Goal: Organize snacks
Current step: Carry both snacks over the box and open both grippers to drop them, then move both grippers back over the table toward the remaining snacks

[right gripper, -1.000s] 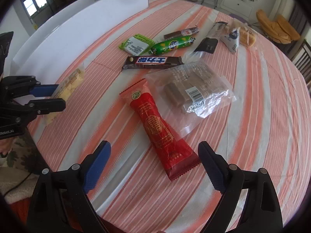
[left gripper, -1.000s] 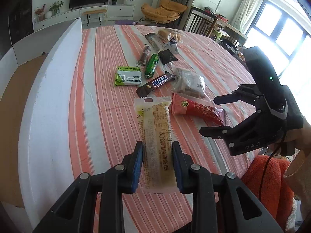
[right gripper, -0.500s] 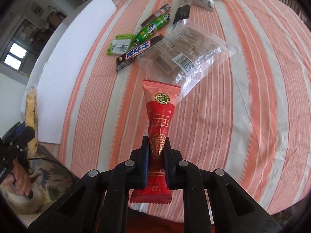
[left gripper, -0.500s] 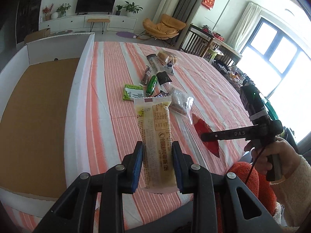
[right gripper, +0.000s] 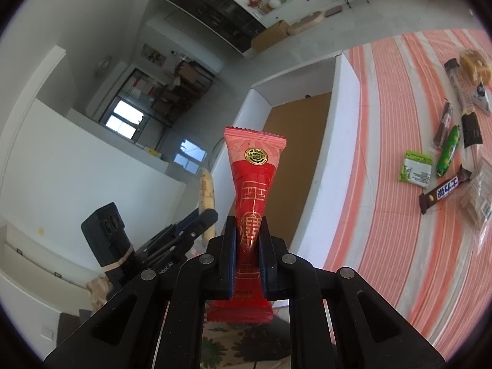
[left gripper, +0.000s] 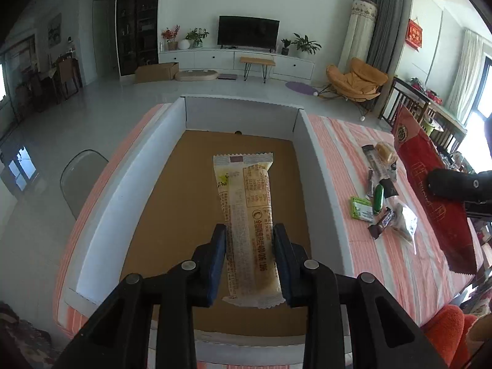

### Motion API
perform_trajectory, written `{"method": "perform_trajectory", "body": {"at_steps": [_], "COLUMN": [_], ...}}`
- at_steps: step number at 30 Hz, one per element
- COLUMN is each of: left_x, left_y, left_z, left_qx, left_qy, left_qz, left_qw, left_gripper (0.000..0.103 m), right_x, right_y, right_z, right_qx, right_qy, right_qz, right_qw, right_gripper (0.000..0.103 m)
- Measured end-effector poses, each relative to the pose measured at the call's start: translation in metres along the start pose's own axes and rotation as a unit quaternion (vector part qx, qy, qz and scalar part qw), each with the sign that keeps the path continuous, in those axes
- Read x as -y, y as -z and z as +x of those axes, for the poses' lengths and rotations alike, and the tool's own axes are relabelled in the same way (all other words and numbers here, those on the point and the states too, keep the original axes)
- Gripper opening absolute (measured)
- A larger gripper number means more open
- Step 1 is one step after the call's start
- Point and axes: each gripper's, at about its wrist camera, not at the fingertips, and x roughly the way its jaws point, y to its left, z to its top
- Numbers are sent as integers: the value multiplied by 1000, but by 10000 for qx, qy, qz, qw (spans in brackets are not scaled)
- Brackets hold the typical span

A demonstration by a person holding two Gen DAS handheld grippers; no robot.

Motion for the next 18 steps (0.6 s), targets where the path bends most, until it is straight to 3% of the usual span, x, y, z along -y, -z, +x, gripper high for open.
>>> {"method": "perform_trajectory", "body": {"at_steps": [1,2,3,5,8,10,12,15,18], "left_x": [-6,-11,-12,-10,7,26,49,81,119], "left_y": [4,10,16,25,31,27,16,8,7], "left_z": [14,27,35,37,20,12,12,26,40], "left_qx": [-191,-344,-396,-331,274,653,801,629,346], "left_qy": [-303,-569,-726,-867,-601,-343,-76,360,630], "left_qz": [58,85,108,191,344,594,998,1452,1802], "left_qw": [9993,9977,9965,9955,9972,9955,9917,9867,9810], "left_gripper": [62,72,77,77,79,92,95,95,95], "right_x": [-5,-6,-4,6,29,59,92,144,187], "right_y": [-4,-5,-5,2,15,28,43,69,95], "right_z": [16,26,32,26,2,-23,-45,-80,-111], "right_qx": [18,25,42,185,447,636,836,1134,1409], "right_qy": [100,229,338,627,1325,1975,2718,3829,4389], "right_qz": [-40,-48,-29,-12,-201,-249,-232,-28,339], "right_qw": [9999,9997,9994,9979,9900,9779,9584,9168,8868], "right_gripper": [21,42,70,72,72,72,72,72,72]}}
